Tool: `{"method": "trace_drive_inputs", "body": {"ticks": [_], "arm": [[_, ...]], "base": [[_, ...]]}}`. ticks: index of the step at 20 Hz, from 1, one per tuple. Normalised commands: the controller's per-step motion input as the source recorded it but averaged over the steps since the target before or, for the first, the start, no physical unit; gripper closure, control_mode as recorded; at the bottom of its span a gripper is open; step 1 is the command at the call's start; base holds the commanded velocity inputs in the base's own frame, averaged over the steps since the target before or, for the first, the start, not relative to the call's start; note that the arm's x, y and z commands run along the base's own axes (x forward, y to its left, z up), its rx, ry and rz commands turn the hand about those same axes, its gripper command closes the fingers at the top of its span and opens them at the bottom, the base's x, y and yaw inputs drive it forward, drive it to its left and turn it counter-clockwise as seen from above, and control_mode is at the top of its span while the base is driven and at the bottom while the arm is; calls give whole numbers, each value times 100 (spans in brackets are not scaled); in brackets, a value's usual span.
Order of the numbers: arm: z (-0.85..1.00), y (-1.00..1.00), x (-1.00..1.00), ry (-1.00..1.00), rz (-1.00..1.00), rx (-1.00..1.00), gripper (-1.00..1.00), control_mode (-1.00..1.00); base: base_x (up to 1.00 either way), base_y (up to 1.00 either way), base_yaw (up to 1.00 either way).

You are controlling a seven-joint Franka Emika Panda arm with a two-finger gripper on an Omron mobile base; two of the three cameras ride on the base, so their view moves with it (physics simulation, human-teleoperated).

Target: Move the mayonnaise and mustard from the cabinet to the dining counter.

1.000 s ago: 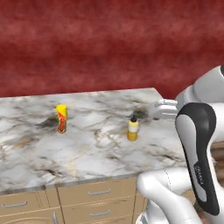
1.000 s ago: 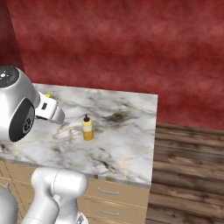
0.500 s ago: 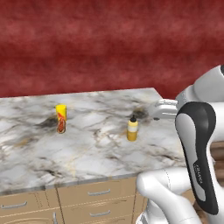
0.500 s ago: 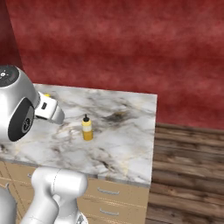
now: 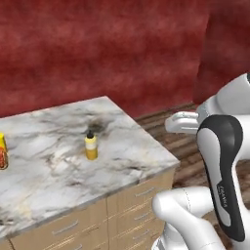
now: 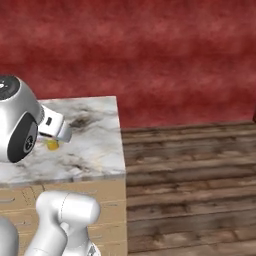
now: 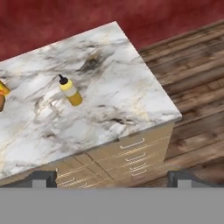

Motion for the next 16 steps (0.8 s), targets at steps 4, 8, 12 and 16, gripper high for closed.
{"method": "trace_drive_inputs", "body": {"ticks": [4, 8, 12, 16], "arm": [[0, 0, 0, 0, 0, 0, -100, 100], [0, 0, 0, 0, 0, 0, -100, 100], [0, 0, 0, 0, 0, 0, -100, 100], [0, 0, 0, 0, 0, 0, -100, 100]], "base": [[-2, -63, -82], [0, -59, -86], [0, -58, -85], [0, -69, -82]]}}
